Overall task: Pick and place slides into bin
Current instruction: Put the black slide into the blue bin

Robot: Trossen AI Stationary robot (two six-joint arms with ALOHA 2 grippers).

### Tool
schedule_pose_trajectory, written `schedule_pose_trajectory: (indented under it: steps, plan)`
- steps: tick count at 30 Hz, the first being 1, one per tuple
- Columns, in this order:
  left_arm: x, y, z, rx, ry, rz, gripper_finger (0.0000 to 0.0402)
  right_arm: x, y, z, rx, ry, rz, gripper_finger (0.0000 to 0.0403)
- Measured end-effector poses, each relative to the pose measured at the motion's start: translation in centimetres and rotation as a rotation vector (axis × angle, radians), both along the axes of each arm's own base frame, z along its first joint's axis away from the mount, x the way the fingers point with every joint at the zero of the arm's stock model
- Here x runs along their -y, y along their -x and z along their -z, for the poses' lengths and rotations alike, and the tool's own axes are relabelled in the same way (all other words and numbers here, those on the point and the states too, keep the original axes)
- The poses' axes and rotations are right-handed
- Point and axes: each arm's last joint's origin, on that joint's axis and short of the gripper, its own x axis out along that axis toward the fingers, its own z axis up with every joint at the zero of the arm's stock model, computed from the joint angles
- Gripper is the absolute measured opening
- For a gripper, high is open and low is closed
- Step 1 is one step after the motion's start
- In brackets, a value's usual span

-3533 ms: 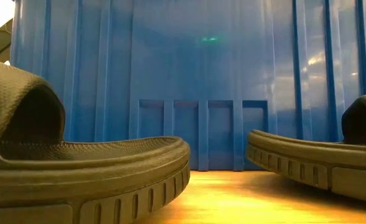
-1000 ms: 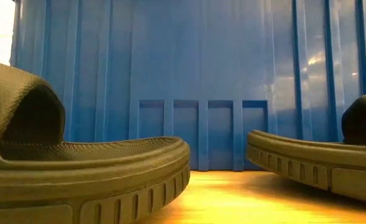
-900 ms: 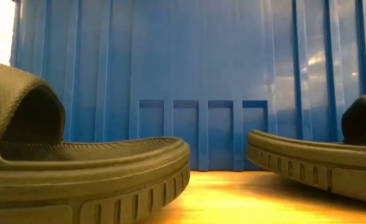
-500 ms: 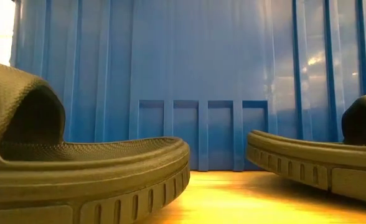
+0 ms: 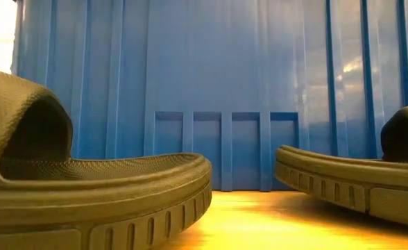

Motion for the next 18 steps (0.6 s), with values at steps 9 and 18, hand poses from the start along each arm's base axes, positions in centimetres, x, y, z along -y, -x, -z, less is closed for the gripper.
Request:
schedule_pose_trajectory:
  steps: [9,18]
  plan:
    - [0.6,2.3,0.7,-0.071,0.019,0.0,0.0225,-0.8,-6.3,2.5,-0.165,-0.08,-0.058,0.0211]
    - [0.8,2.8,2.1,-0.207,0.055,0.002,0.0225,-0.7,-10.7,4.9,-0.361,-0.301,0.037,0.021]
